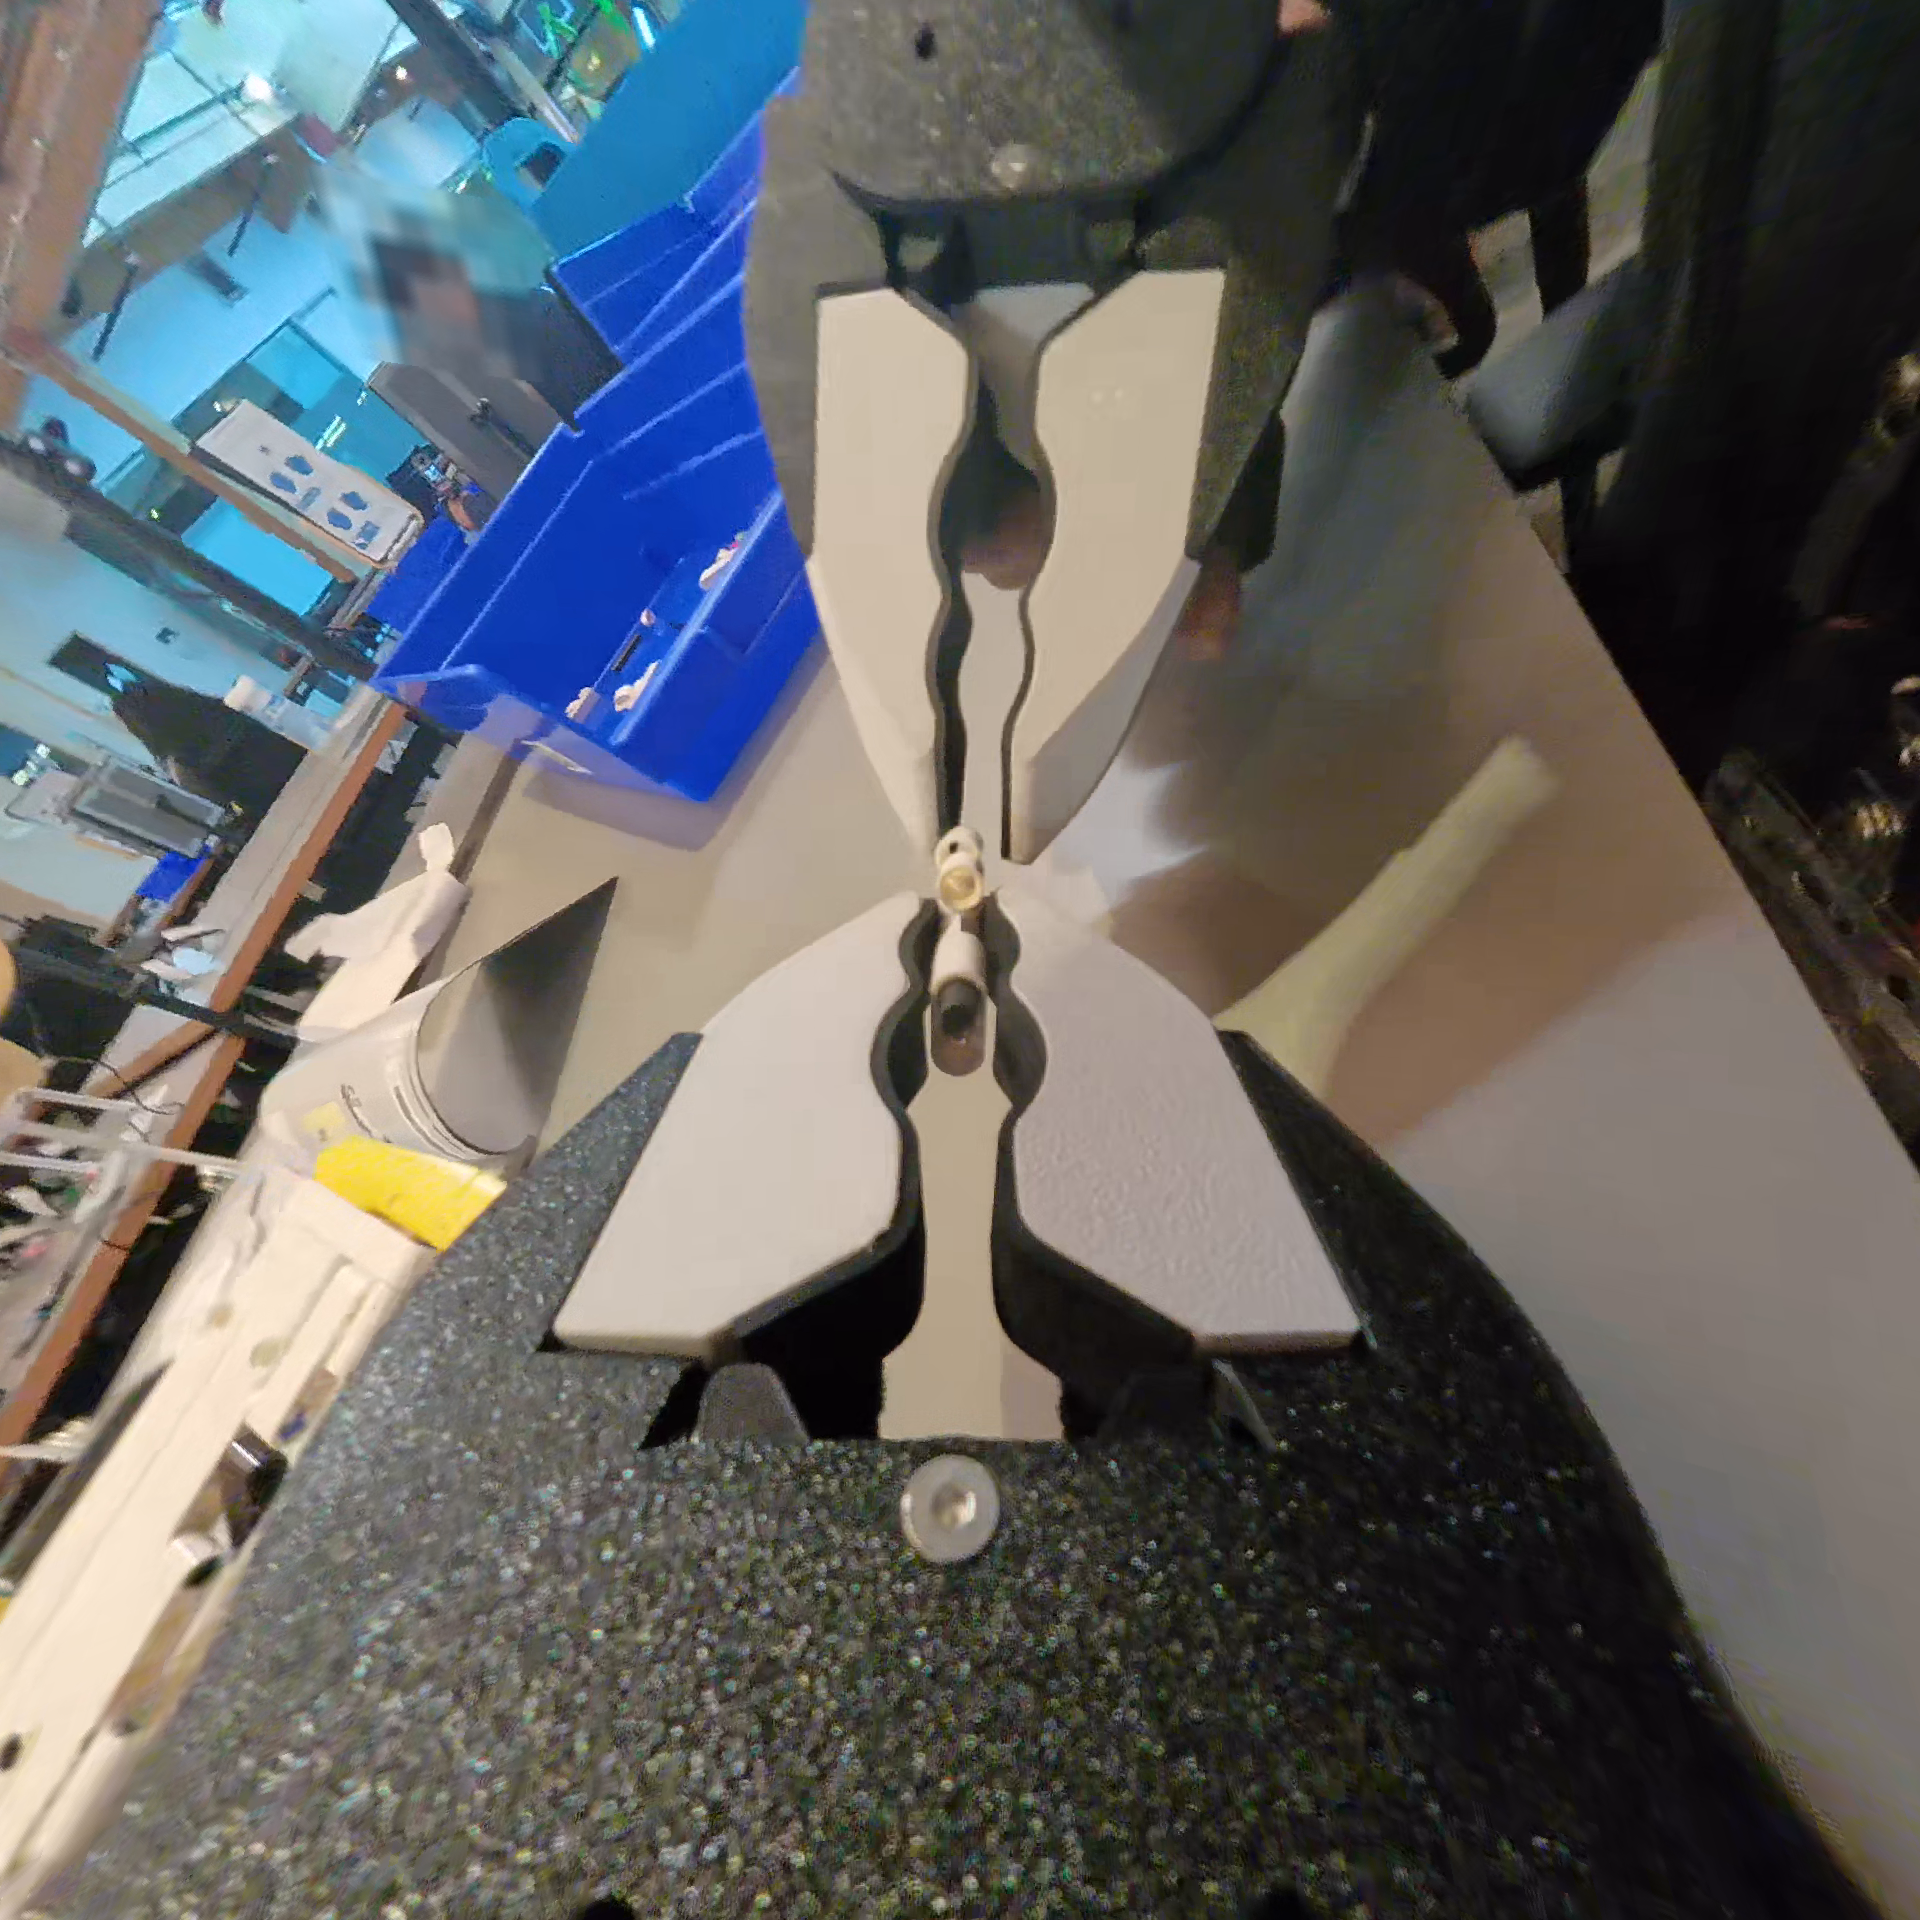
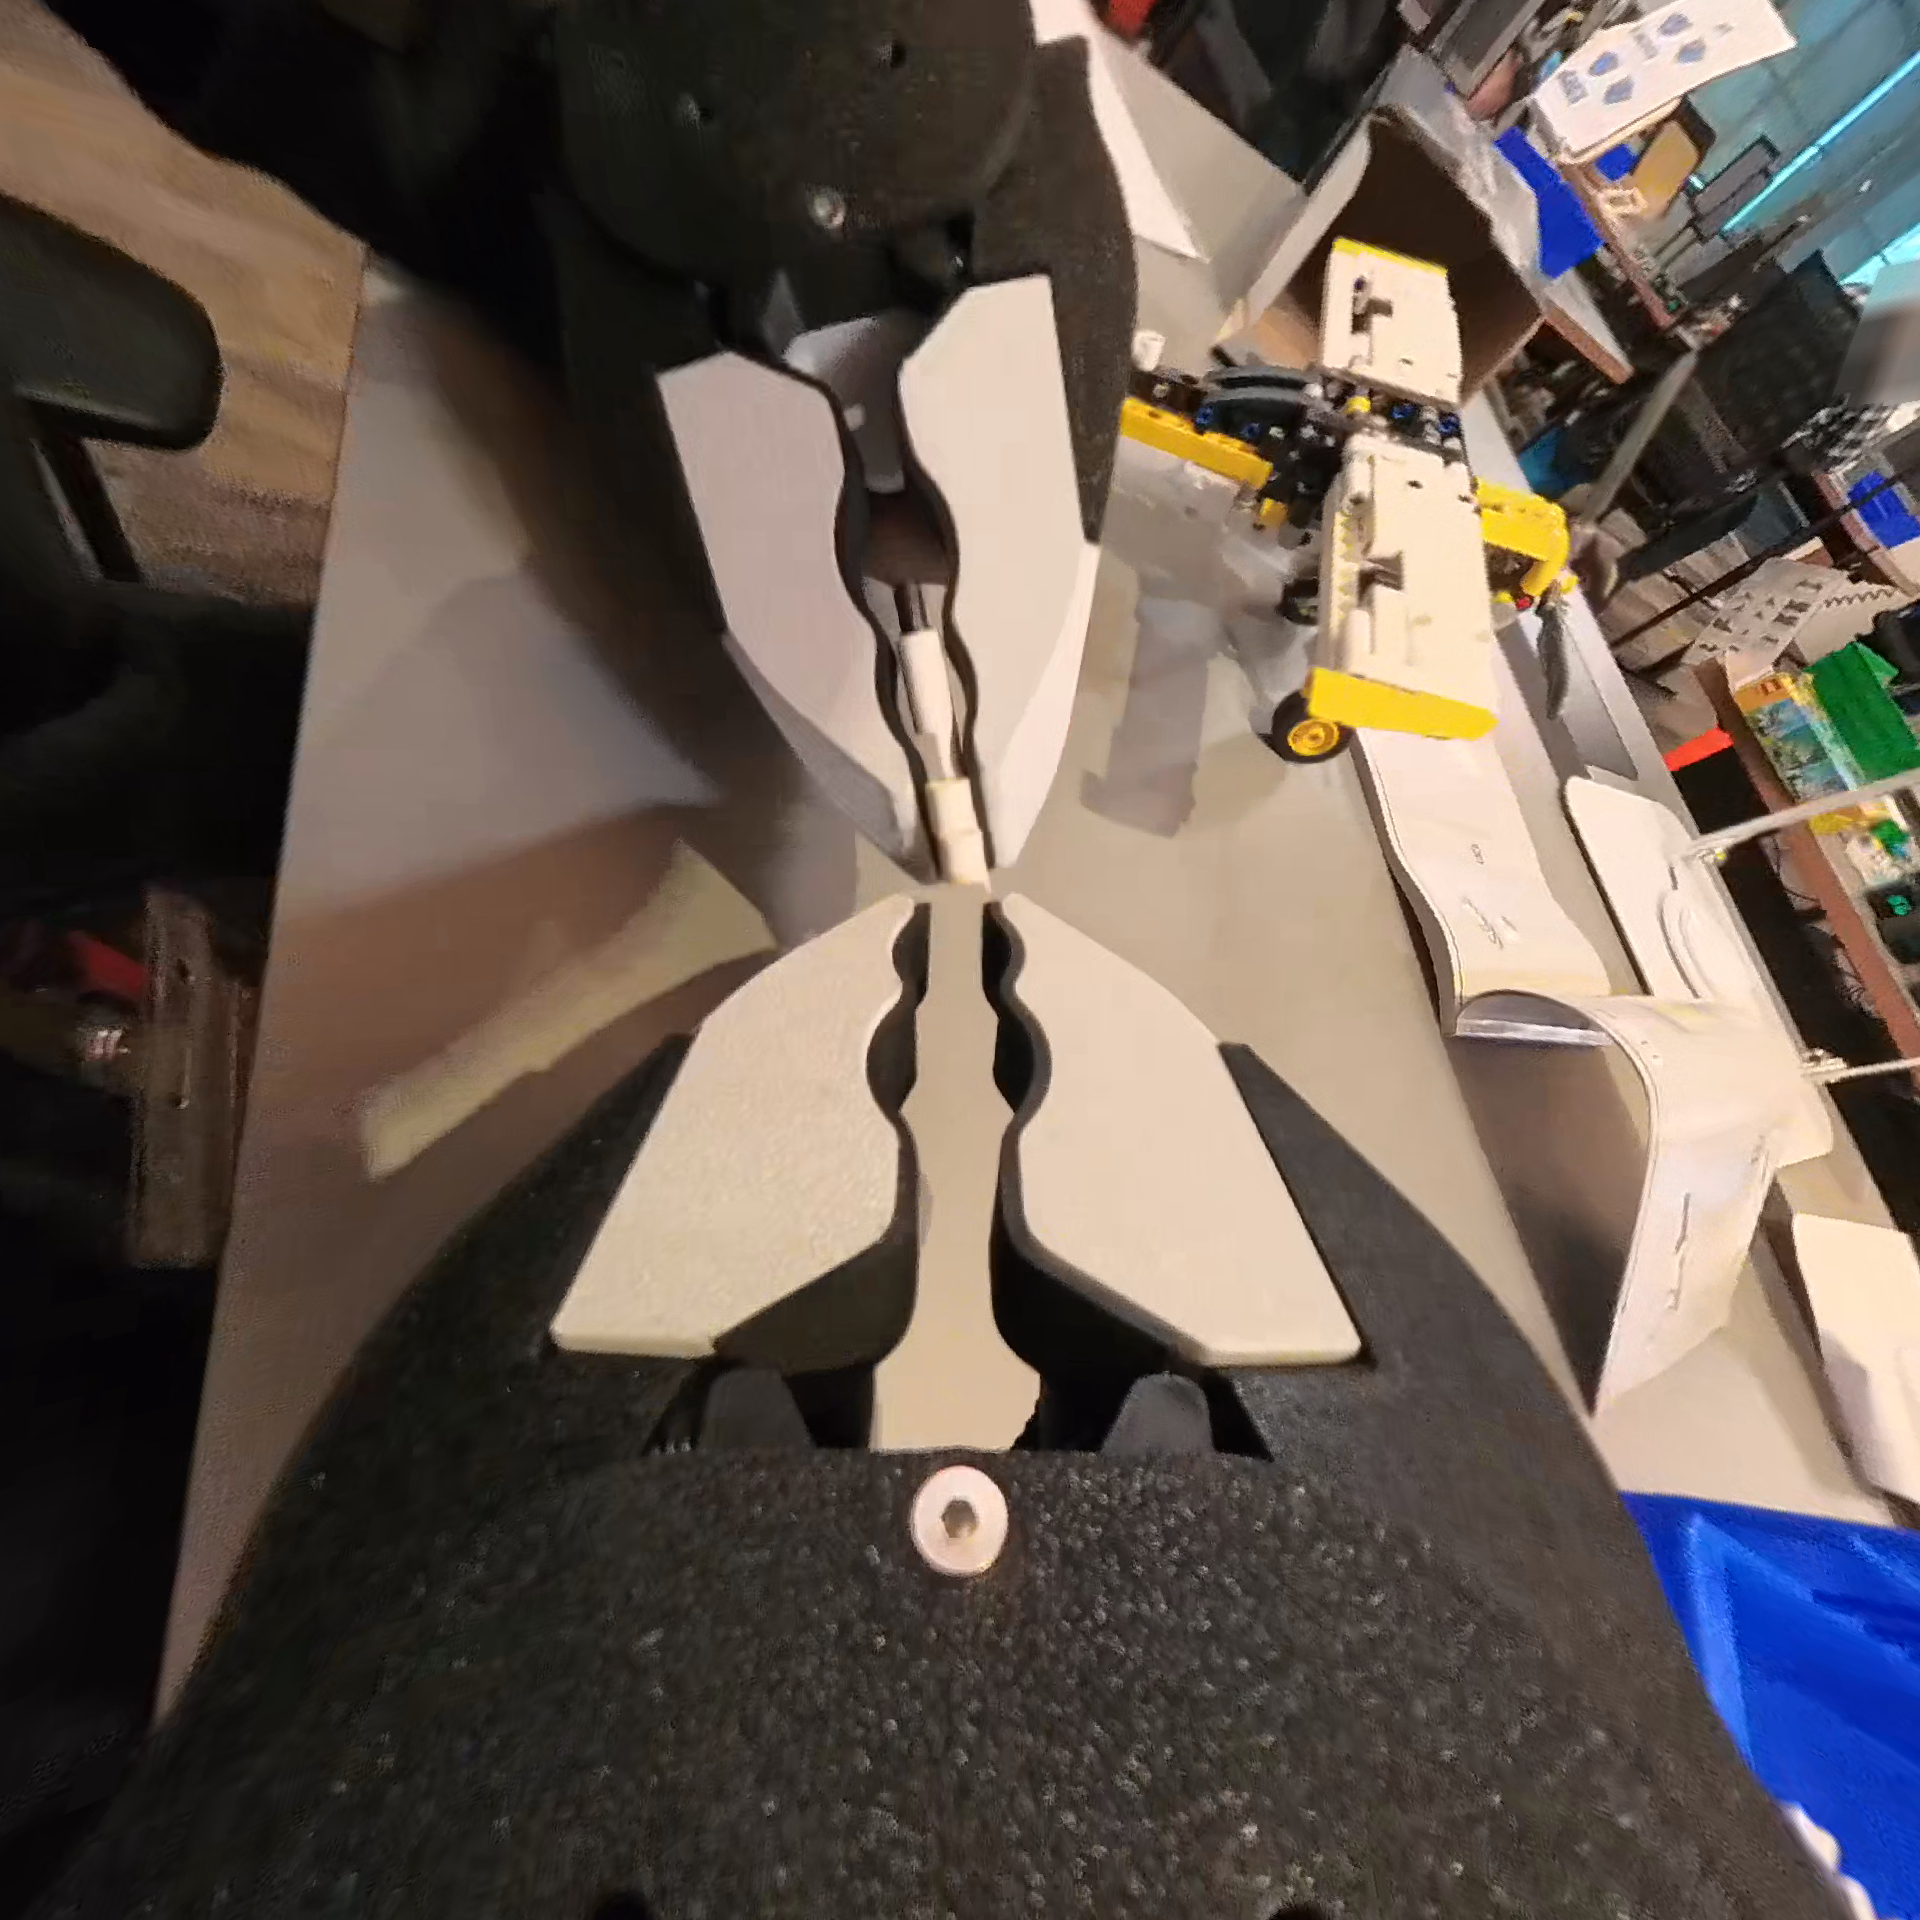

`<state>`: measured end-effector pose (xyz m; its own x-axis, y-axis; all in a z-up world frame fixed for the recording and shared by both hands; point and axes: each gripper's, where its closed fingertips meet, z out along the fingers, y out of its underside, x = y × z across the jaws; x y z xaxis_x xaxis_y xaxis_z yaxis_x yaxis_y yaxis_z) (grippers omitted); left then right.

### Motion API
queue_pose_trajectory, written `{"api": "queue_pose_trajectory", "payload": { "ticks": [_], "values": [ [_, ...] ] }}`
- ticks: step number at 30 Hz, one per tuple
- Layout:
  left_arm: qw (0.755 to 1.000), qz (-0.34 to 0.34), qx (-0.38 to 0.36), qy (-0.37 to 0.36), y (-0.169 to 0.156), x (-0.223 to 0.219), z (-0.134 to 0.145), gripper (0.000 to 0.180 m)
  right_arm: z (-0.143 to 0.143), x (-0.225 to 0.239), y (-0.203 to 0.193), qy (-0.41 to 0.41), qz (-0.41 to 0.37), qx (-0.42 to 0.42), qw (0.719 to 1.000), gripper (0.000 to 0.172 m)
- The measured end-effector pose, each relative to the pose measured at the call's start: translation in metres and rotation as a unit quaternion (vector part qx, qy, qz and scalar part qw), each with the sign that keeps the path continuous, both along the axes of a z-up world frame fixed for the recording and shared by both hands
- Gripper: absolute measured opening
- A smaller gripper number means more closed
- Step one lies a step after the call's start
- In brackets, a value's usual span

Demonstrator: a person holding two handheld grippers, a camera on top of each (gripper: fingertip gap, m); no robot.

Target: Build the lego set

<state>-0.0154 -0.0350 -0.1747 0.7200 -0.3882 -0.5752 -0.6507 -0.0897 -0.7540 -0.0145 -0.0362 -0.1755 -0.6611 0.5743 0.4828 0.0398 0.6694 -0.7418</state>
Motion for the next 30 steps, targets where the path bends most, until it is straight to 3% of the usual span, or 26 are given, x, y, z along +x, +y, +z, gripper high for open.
{"api": "queue_pose_trajectory", "payload": {
  "ticks": [7, 11, 30],
  "values": [
    [0.993, -0.007, -0.033, -0.109, 0.002, -0.003, 0.0, 0.008, 0.012, -0.002, -0.002, 0.029, 0.015, -0.031, 0.999, 0.007],
    [0.992, -0.01, -0.044, -0.115, 0.003, -0.002, -0.003, 0.008, 0.014, -0.004, -0.004, 0.033, 0.024, -0.033, 0.999, 0.0],
    [0.988, -0.015, -0.051, -0.143, 0.004, -0.001, 0.0, 0.008, 0.016, -0.006, -0.006, 0.009, 0.049, -0.09, 0.995, 0.0]
  ]
}}
